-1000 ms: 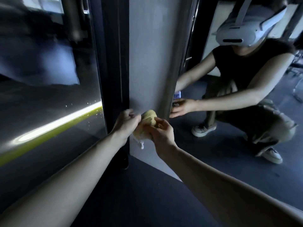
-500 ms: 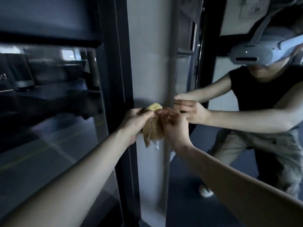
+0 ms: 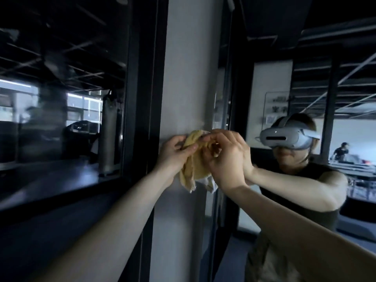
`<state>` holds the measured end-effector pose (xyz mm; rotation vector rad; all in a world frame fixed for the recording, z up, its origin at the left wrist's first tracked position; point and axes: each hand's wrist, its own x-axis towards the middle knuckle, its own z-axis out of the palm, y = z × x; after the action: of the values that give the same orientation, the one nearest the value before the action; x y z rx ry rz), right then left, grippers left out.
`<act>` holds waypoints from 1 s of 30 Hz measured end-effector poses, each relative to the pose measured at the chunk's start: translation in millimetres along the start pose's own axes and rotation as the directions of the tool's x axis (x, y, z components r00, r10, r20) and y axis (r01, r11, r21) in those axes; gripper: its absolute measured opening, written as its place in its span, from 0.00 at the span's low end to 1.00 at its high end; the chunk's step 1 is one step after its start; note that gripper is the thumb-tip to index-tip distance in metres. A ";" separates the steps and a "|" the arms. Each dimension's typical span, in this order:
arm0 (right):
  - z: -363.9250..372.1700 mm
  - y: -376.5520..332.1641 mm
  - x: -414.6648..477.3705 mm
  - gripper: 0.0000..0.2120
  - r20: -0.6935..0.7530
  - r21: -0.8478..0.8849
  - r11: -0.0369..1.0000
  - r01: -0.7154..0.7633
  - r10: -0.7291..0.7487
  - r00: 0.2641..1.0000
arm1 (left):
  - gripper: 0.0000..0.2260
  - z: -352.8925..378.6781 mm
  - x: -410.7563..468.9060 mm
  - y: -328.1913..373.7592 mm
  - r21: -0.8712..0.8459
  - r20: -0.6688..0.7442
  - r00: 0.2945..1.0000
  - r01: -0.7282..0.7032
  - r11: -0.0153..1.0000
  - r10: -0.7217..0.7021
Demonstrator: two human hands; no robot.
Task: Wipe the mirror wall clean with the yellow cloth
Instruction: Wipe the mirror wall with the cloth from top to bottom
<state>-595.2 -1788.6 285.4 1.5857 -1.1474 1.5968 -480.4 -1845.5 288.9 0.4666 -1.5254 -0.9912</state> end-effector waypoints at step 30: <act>-18.0 3.0 237.6 0.33 0.262 -0.602 0.645 0.471 -0.398 0.879 | 0.23 67.4 158.3 151.8 -0.116 -0.076 0.837 -0.547 0.829 0.542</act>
<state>-630.0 -1810.4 520.1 1.3255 -1.0952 0.6744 -542.7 -1860.5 509.2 -0.0570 -1.4266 -0.6178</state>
